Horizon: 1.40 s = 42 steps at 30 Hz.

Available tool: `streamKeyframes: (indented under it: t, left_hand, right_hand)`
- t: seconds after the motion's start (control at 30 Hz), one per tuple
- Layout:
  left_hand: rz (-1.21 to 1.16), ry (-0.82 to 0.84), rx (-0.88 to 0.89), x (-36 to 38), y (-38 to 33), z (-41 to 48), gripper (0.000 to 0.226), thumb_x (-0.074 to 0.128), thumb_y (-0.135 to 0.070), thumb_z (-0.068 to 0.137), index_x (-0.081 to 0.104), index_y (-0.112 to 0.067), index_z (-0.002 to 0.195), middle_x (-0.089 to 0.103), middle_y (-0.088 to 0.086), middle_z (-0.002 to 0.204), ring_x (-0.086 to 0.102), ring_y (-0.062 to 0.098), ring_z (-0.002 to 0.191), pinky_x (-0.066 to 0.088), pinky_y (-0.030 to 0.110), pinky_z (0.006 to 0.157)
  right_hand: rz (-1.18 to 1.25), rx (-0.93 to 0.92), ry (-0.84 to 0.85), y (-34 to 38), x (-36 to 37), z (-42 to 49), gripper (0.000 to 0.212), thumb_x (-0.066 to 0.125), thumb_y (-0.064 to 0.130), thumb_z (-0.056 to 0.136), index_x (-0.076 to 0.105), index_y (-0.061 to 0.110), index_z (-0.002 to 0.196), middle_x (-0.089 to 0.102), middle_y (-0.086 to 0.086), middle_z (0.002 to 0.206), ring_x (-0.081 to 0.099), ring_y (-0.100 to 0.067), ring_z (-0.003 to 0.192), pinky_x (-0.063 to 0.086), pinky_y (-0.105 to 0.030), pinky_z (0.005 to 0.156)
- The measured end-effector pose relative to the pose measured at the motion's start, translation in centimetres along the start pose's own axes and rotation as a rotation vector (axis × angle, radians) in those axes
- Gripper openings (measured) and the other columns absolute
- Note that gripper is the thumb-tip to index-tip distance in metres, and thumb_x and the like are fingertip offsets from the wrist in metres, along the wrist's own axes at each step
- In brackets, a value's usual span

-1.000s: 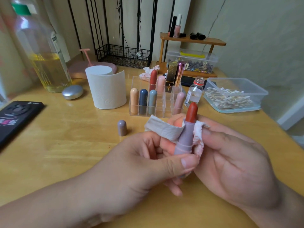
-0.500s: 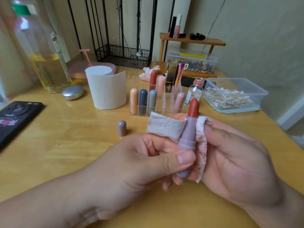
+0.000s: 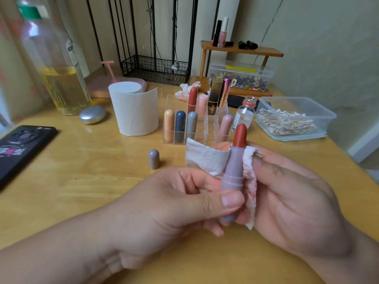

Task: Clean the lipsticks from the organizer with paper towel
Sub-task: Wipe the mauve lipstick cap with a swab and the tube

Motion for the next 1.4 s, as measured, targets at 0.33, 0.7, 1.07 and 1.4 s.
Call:
streamKeyframes:
  t: [0.33,0.7,1.07,1.4]
  left_hand:
    - [0.172,-0.419,0.088,-1.0,-0.2,-0.3,0.03,0.092,-0.022,0.046,0.067,-0.016,0.062,0.071,0.015,0.068,0.065,0.023,0.061,0.052,0.029,0.052]
    - [0.397,-0.483,0.078,-1.5,-0.5,-0.3,0.04,0.094,-0.022,0.047,0.063,-0.011,0.071,0.069,0.019,0.067,0.065,0.031,0.052,0.056,0.034,0.052]
    - [0.332,-0.171,0.036,-1.4,0.1,0.1,0.03,0.057,-0.025,0.093,0.069,-0.001,0.105,0.073,0.013,0.094,0.061,0.024,0.07,0.055,0.037,0.067]
    - [0.425,-0.435,0.15,-2.9,0.4,0.1,0.037,0.086,-0.037,0.058,0.067,-0.018,0.084,0.066,0.023,0.075,0.059,0.028,0.066,0.051,0.054,0.067]
  right_hand:
    - [-0.273,-0.088,-0.099,-0.7,-0.6,1.0,0.022,0.065,0.035,0.092,0.069,0.013,0.089,0.059,-0.021,0.073,0.056,-0.032,0.064,0.049,-0.039,0.061]
    - [-0.414,0.007,-0.149,0.6,-1.9,0.6,0.027,0.078,0.023,0.08,0.07,0.001,0.092,0.055,-0.047,0.08,0.051,-0.065,0.064,0.041,-0.073,0.06]
    - [-0.367,-0.046,-0.164,1.2,-1.9,0.6,0.014,0.064,0.012,0.087,0.07,0.0,0.088,0.065,-0.026,0.075,0.059,-0.031,0.058,0.05,-0.036,0.057]
    - [-0.442,-0.1,-0.25,0.8,-1.9,0.6,0.016,0.075,0.015,0.078,0.072,0.001,0.085,0.067,-0.016,0.073,0.063,-0.023,0.069,0.05,-0.024,0.061]
Point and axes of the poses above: each hand's wrist, its own z-axis towards the middle knuckle, its own x-axis out of the palm, y = z × x, the point moved 3 cm from there along z, towards the middle knuckle
